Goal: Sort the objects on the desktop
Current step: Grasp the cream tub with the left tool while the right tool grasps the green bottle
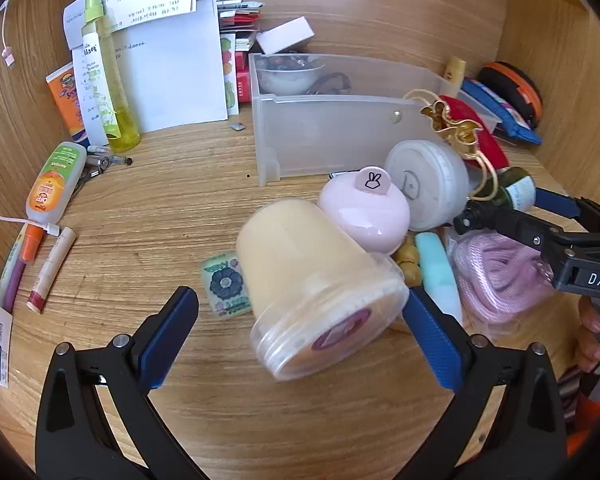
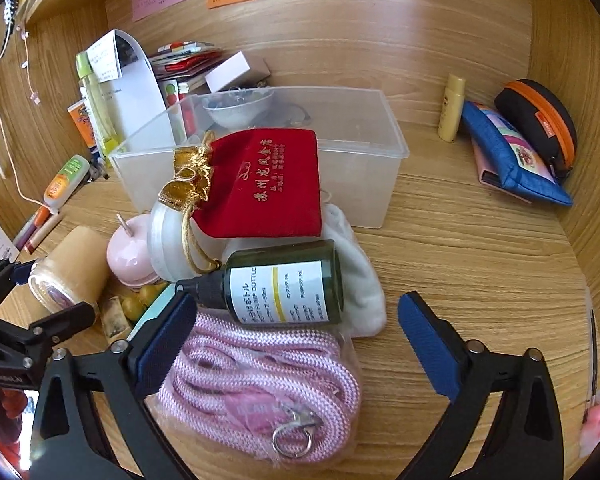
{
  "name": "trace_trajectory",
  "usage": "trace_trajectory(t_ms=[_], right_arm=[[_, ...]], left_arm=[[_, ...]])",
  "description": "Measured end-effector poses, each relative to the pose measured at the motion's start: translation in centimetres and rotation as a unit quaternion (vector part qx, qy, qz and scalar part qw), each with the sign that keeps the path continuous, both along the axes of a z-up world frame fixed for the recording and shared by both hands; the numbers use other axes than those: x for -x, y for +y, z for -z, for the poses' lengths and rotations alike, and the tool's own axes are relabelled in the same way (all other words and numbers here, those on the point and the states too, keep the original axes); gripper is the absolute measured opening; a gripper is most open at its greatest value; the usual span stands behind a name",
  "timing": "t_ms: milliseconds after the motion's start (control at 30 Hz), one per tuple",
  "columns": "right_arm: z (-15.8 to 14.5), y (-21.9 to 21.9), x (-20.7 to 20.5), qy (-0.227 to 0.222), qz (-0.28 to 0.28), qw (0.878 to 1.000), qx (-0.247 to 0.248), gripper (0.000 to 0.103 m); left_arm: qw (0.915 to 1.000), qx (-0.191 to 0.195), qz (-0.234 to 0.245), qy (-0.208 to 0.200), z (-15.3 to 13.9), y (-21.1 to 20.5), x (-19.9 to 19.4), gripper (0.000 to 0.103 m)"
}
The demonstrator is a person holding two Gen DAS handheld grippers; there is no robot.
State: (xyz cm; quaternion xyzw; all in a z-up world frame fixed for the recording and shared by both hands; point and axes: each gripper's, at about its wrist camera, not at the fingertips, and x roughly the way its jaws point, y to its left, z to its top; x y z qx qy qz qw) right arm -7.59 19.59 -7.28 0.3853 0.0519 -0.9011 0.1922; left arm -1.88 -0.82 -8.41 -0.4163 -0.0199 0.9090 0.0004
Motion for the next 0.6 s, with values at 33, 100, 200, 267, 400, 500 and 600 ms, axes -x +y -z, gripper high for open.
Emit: trace_trajectory(t_ms=[33,100,200,267,400,500,600], right_arm=[[0.1,-0.1,0.2,-0.002,0.002,1.000,0.000,0.092],[0.2,-0.1,0.5,-0.007,0.001,1.000,0.006,0.092],[0.4,-0.1,0.7,-0.012,-0.001,1.000,0.014,0.091],[0.3,-0.1,0.7,-0.009,-0.002,1.000,0.015,0.087],[0.2,-0.5,0.6,-0.006,-0.015,1.000,0.016,0.079],[0.1,-0.7,0.4,-0.004,-0.025,1.000,0.019,0.069],[0.0,-0.7,0.2,0.002,-0.026,0.999,0.017,0.065]], left_arm=[[1.0000,-0.001,-0.001,-0.002,0.1,0.1,0.1,0.103],[1.0000,-0.006,-0.004,-0.004,0.1,0.3,0.5,0.103],[0.9998,-0.003,-0.019,0.000,0.1,0.3,0.8,0.103],[0.9995,-0.007,-0.031,0.002,0.2,0.0,0.9,0.103],[0.9985,-0.024,-0.050,-0.003,0.5,-1.2,1.1,0.103],[0.9976,-0.039,-0.058,-0.001,0.5,-2.0,0.8,0.103],[0.9975,-0.024,-0.066,0.012,0.0,-2.1,0.2,0.103]])
